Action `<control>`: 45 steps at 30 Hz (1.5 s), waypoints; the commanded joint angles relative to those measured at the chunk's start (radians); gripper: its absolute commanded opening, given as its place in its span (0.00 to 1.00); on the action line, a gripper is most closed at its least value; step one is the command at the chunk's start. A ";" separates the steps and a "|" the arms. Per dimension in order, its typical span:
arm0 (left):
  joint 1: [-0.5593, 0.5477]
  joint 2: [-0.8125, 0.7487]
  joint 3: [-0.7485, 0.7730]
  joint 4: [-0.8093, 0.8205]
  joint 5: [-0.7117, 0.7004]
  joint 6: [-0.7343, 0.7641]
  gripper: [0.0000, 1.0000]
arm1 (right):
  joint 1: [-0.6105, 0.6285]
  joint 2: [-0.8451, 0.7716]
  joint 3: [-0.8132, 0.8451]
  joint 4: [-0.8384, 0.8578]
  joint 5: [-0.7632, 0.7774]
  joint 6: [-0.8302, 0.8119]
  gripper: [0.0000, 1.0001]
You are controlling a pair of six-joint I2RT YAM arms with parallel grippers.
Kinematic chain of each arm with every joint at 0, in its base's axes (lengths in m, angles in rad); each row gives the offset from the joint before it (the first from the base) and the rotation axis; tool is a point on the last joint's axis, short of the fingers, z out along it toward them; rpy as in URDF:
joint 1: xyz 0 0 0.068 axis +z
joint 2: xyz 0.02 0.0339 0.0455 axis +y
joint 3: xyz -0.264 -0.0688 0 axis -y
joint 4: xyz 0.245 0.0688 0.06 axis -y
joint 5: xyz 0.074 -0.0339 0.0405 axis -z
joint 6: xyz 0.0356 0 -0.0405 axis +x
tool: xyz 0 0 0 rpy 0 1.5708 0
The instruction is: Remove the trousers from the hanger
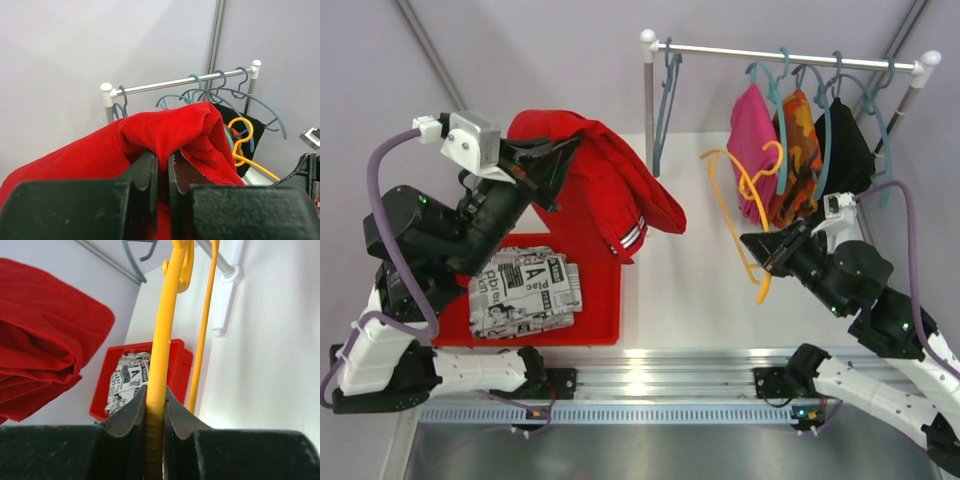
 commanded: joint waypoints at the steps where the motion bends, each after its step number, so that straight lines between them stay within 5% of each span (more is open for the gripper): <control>1: 0.001 -0.031 0.056 0.129 -0.023 0.015 0.00 | -0.001 0.021 0.066 -0.094 0.089 -0.020 0.00; 19: 0.001 -0.244 0.054 -0.421 -0.394 -0.057 0.00 | -0.001 -0.022 -0.037 -0.178 0.220 0.029 0.00; 28: 0.001 -0.232 0.067 -0.698 -0.619 -0.118 0.00 | -0.002 -0.006 -0.078 -0.178 0.220 0.064 0.00; 45: 0.001 -0.350 -0.018 -0.887 -0.580 -0.302 0.00 | -0.001 0.001 -0.153 -0.190 0.229 0.110 0.00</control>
